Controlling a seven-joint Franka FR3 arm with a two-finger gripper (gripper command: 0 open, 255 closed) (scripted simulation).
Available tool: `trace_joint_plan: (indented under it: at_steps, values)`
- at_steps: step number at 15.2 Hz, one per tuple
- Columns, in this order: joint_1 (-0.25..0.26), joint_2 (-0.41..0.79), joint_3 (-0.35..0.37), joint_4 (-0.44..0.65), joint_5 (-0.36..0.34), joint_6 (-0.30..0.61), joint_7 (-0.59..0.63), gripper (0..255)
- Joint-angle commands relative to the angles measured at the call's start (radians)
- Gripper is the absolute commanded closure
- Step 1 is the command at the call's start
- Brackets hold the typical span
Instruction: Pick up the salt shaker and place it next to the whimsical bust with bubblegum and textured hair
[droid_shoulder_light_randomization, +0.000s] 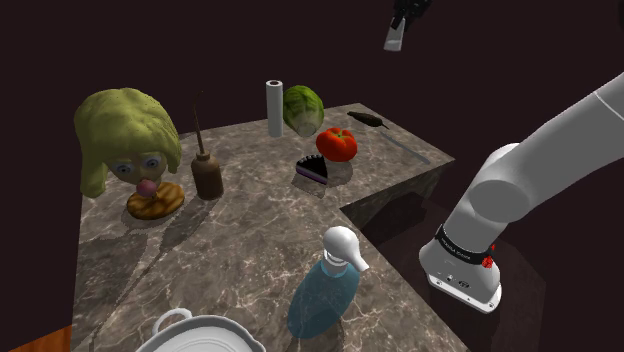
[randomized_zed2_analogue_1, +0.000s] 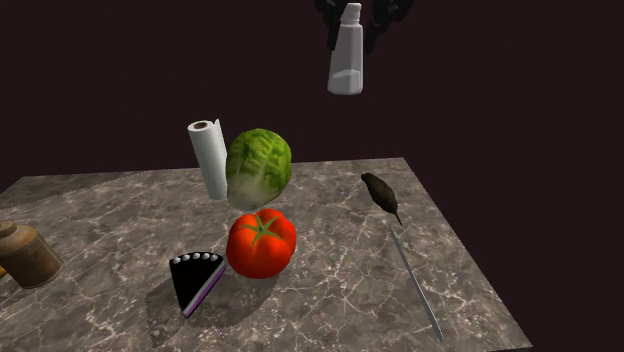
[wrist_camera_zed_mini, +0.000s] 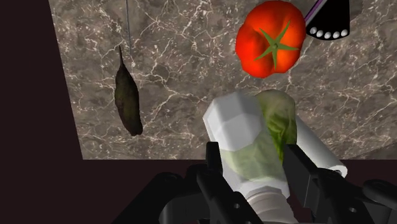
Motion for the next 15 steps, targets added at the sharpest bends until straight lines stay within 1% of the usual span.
trace_joint_plan:
  at_steps: [1,8,15]
  values:
    - [0.005,-0.014,0.022,-0.004,-0.003,-0.007,0.027,255]
    - [0.039,-0.078,0.169,-0.085,-0.004,0.018,0.208,255]
    - [0.08,-0.088,0.306,-0.108,0.012,0.04,0.38,255]
